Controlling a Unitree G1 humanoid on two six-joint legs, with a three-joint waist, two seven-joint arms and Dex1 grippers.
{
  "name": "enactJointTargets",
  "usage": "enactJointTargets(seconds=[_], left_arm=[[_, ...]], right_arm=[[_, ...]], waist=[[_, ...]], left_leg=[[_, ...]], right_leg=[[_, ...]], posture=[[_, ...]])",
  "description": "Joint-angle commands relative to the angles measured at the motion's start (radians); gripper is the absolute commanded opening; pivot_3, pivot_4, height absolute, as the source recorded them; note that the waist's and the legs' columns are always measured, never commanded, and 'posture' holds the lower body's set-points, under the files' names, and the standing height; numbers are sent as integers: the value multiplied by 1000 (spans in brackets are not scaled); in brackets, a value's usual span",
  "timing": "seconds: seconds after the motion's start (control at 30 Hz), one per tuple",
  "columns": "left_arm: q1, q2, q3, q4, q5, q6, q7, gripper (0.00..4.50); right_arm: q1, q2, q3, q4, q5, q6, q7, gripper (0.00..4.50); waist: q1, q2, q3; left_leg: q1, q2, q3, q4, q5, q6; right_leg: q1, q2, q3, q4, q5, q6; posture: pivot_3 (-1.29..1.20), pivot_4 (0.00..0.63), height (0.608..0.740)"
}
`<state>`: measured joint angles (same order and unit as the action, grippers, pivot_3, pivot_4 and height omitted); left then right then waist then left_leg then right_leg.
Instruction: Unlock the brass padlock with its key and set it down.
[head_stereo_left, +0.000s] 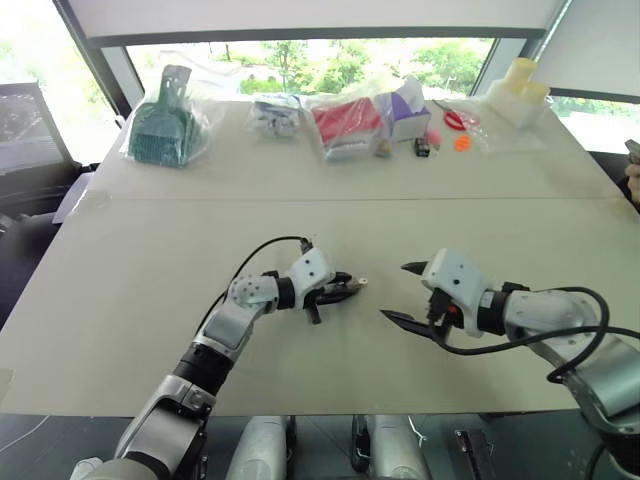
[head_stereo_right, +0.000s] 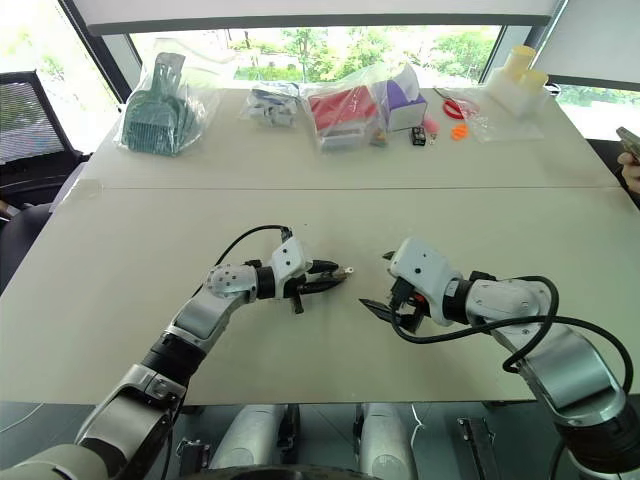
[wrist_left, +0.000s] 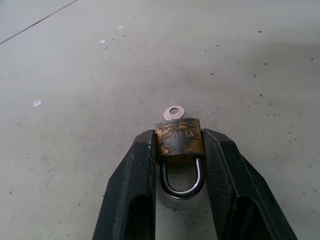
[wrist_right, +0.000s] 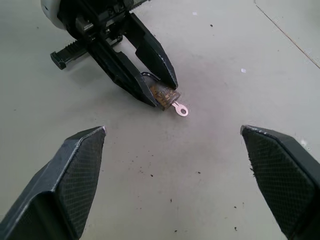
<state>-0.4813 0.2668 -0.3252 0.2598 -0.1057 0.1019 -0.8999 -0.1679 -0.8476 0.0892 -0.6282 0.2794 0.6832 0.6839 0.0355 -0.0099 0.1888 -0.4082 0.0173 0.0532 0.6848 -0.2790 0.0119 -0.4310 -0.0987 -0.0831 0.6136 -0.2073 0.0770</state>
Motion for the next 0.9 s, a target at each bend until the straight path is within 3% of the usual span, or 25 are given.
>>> enactJointTargets(seconds=[0.03, 0.23, 0.6, 0.73, 0.9], left_arm=[[6, 47, 62, -123, -95, 95, -67, 742], [8, 143, 115, -273, -188, 230, -131, 742], [25, 196, 132, -343, -217, 272, -148, 742], [28, 198, 131, -350, -214, 274, -147, 742], [31, 204, 126, -356, -209, 269, -152, 742]], right_arm=[[-53, -8, 95, 48, -178, -171, -33, 4500], [-125, 23, 226, 187, -415, -439, -61, 4500], [-199, 148, 283, 278, -555, -600, -43, 4500], [-202, 168, 277, 287, -568, -611, -28, 3169], [-215, 188, 279, 301, -588, -627, -14, 459]], waist=[[-2, 0, 0], [2, 0, 0], [1, 0, 0], [2, 0, 0], [1, 0, 0]], left_leg=[[0, 0, 0, 0, 0, 0], [-1, -1, 0, 0, 0, 0], [-1, -1, 1, 0, 0, 0], [-1, -1, 1, 0, 0, 0], [-1, -1, 1, 0, 0, 0]], right_leg=[[0, 0, 0, 0, 0, 0], [-2, 1, 0, 1, 0, 0], [-1, 1, 0, 1, 0, 0], [-1, 1, 0, 1, 0, 0], [-1, 1, 0, 1, 0, 0]], posture=[[0, 150, 740], [0, 150, 740], [0, 150, 740], [0, 150, 740], [0, 150, 740]])
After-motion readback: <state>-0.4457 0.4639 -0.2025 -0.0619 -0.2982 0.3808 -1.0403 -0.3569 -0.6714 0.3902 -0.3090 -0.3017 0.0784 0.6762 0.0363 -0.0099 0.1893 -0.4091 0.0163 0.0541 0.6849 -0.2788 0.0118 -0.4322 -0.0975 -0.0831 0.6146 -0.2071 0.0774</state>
